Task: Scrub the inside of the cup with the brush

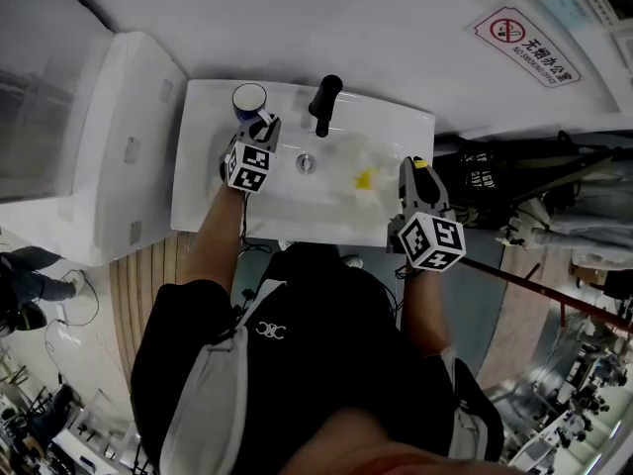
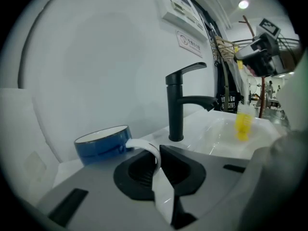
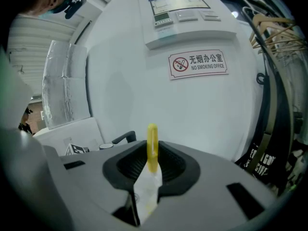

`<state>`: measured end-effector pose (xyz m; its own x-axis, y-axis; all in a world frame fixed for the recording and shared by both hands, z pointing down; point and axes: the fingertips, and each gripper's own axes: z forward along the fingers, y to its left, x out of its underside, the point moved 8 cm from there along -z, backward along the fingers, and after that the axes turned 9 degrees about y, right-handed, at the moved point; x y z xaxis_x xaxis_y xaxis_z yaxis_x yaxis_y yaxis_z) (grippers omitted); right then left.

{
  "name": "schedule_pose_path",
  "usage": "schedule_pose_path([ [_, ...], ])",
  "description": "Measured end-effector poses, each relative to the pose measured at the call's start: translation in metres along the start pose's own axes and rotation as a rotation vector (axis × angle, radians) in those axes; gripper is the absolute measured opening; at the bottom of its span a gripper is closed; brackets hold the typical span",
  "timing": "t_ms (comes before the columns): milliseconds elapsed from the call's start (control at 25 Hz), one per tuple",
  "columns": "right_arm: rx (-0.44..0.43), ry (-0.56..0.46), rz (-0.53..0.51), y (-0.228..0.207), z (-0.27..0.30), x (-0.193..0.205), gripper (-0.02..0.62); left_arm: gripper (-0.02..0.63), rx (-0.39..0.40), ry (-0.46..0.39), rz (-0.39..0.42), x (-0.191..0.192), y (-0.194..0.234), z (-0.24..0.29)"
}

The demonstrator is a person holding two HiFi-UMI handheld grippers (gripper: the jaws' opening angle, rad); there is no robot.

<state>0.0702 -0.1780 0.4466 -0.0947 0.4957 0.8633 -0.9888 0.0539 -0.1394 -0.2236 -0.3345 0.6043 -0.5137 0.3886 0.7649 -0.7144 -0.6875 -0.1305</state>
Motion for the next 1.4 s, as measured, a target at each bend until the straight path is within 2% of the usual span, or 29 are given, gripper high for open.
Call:
schedule_pose_path([
  [480,-0.067,-0.028,0.053,-0.006,0.000,-0.002,0.074,0.040,0.075,-0.025,0.019,0.006,-0.027,-0.052],
  [720,-0.133,-0.057,0.095,-0.023,-0.001,-0.004,0.073,0.041,0.158,0.027,0.115,0.012,-0.066,-0.079],
  [880,-0.196,-0.066,0.179,-0.043,0.002,-0.008,0.072,0.040,0.264,0.013,0.150,0.011,-0.096,-0.084],
  [1000,-0.263,-0.073,0.240,-0.059,0.001,-0.014,0.072,0.040,0.326,0.030,0.227,0.009,-0.123,-0.083],
  [1200,-0.430,-0.094,0.263,-0.071,-0.005,-0.035,0.072,0.040,0.368,0.062,0.344,0.005,-0.159,-0.068],
  [1400,-0.529,-0.106,0.308,-0.079,-0.017,-0.058,0.072,0.040,0.396,0.103,0.427,0.002,-0.183,-0.052],
])
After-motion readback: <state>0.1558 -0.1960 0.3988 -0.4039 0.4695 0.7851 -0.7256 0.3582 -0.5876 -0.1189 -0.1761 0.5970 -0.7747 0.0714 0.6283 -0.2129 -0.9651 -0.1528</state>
